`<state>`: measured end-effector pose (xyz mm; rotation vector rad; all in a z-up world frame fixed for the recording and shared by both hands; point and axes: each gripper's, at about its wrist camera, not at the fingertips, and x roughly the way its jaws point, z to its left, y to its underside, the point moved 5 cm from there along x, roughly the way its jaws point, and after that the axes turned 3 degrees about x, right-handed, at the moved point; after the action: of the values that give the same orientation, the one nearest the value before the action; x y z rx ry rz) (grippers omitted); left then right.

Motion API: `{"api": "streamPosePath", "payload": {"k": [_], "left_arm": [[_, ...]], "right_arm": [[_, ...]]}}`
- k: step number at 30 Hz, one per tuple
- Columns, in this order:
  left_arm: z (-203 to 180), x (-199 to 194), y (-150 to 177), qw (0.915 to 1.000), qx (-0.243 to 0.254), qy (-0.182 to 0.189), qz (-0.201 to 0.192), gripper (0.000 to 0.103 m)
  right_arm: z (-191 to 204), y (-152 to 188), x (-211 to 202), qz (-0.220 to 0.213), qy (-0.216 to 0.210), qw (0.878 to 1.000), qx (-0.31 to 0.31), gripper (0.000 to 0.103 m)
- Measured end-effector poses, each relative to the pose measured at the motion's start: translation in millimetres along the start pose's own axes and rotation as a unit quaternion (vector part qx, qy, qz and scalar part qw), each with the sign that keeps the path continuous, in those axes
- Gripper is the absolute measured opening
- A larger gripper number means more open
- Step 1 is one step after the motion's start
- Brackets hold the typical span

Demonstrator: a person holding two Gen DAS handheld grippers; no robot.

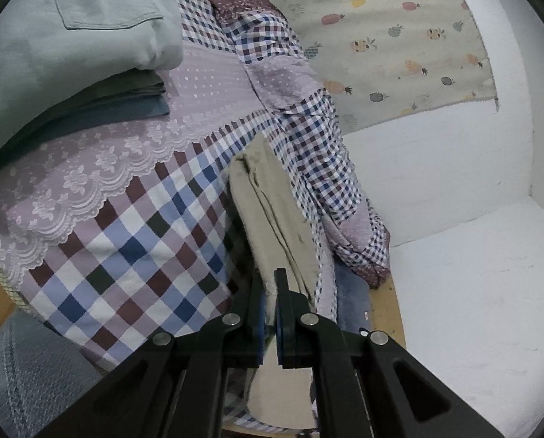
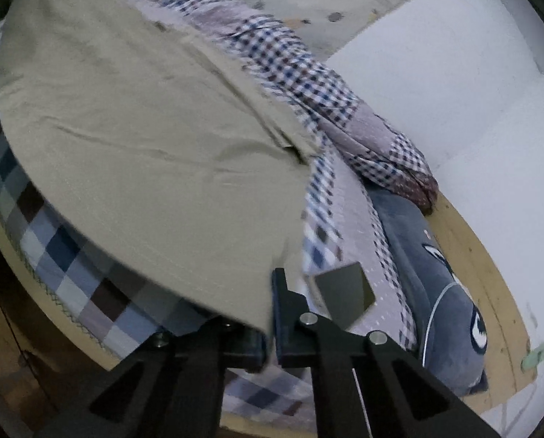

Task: Fold clothes

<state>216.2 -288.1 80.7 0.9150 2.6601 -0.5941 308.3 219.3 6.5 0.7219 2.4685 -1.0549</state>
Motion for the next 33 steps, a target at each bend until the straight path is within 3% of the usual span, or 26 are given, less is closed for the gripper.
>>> {"api": "streamPosePath", "payload": {"k": [6, 17, 33], "left_arm": [[-7.3, -1.7, 7.8, 0.9999, 0.017, -0.002, 0.003, 0.002], [-52.5, -25.8, 10.9, 0.9985, 0.043, 0.032, -0.004, 0.002], [-102.8, -97.7, 22.8, 0.9930, 0.081, 0.084, -0.021, 0.002]], "right_arm": [[-46.1, -5.8, -32.2, -0.021, 0.014, 0.999, 0.032, 0.000], [-83.6, -51.6, -97.8, -0.085, 0.028, 0.995, 0.038, 0.000], [-148.6, -62.1, -163.1, -0.095, 0.050, 0.992, 0.065, 0.000]]}}
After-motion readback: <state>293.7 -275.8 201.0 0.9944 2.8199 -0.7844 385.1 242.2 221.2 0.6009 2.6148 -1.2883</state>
